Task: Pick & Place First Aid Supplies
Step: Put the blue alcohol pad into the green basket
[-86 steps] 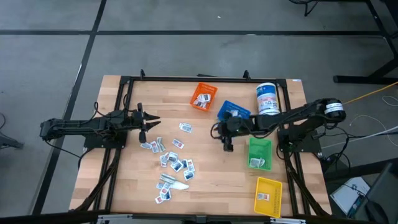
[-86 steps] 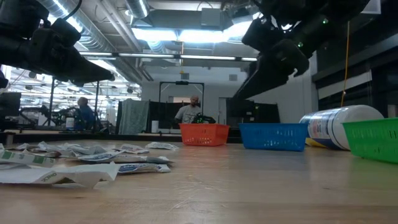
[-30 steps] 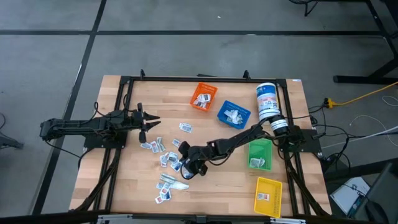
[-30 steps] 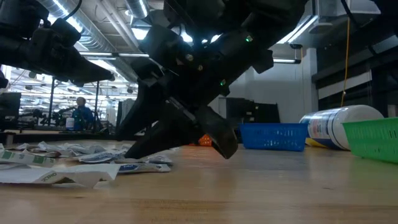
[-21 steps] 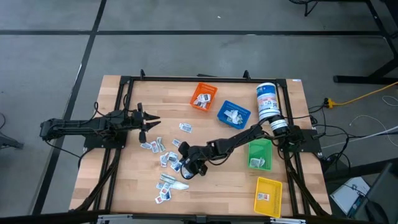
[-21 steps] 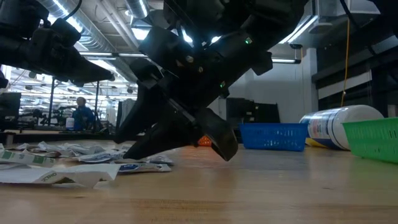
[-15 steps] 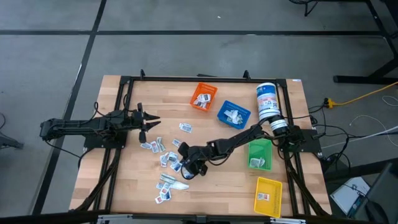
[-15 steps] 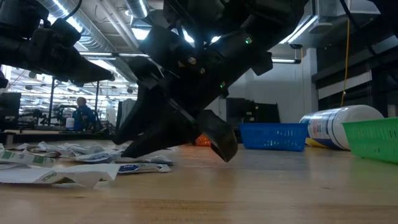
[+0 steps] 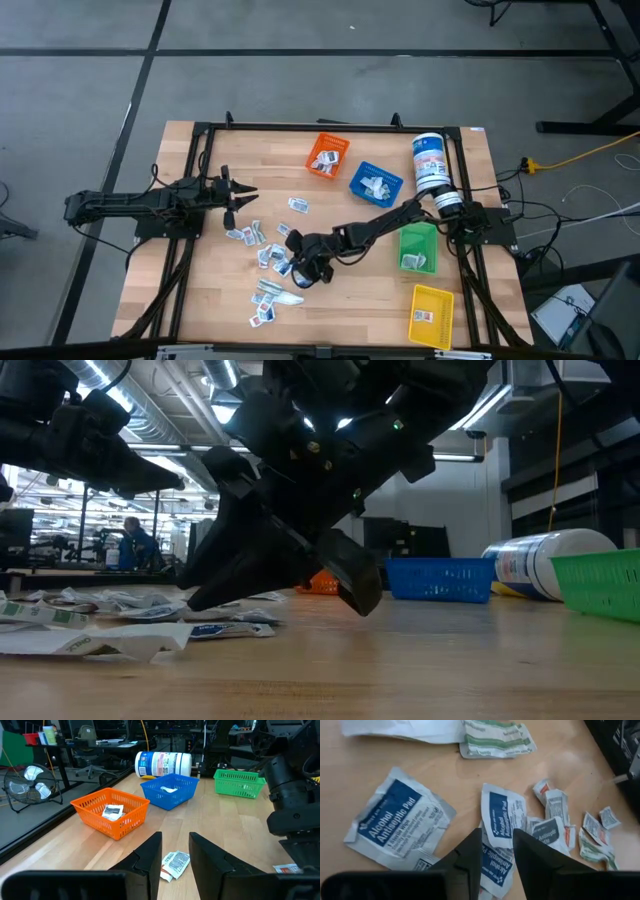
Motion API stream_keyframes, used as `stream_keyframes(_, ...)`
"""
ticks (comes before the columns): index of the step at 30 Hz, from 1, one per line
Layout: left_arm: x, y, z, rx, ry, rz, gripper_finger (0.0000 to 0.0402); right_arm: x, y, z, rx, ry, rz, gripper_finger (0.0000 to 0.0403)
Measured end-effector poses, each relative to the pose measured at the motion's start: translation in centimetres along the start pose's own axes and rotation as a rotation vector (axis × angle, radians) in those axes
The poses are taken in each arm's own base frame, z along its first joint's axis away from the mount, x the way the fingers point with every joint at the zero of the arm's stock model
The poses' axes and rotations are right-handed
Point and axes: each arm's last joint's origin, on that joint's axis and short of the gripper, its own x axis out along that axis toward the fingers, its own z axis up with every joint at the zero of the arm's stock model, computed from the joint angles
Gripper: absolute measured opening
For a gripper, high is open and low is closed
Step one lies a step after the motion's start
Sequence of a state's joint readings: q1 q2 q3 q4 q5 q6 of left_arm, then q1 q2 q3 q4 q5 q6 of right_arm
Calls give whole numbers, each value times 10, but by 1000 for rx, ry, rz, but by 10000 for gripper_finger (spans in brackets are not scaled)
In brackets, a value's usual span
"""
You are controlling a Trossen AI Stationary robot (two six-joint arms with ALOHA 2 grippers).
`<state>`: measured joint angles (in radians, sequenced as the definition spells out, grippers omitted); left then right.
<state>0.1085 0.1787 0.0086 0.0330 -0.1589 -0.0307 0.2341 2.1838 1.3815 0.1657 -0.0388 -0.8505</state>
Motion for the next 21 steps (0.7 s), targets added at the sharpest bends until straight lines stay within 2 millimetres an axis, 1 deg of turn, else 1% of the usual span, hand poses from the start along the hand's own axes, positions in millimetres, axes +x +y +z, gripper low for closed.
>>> stream_keyframes(8, 0, 0, 0, 0, 0, 0, 91, 13, 2, -10, 1, -35, -17, 109)
stream_keyframes(13, 0, 0, 0, 0, 0, 0, 93, 14, 2, -11, 0, -39, -24, 107)
stream_keyframes(17, 0, 0, 0, 0, 0, 0, 91, 14, 2, -11, 2, -35, -25, 84)
stream_keyframes(21, 0, 0, 0, 0, 0, 0, 91, 14, 2, -11, 13, -46, -12, 44)
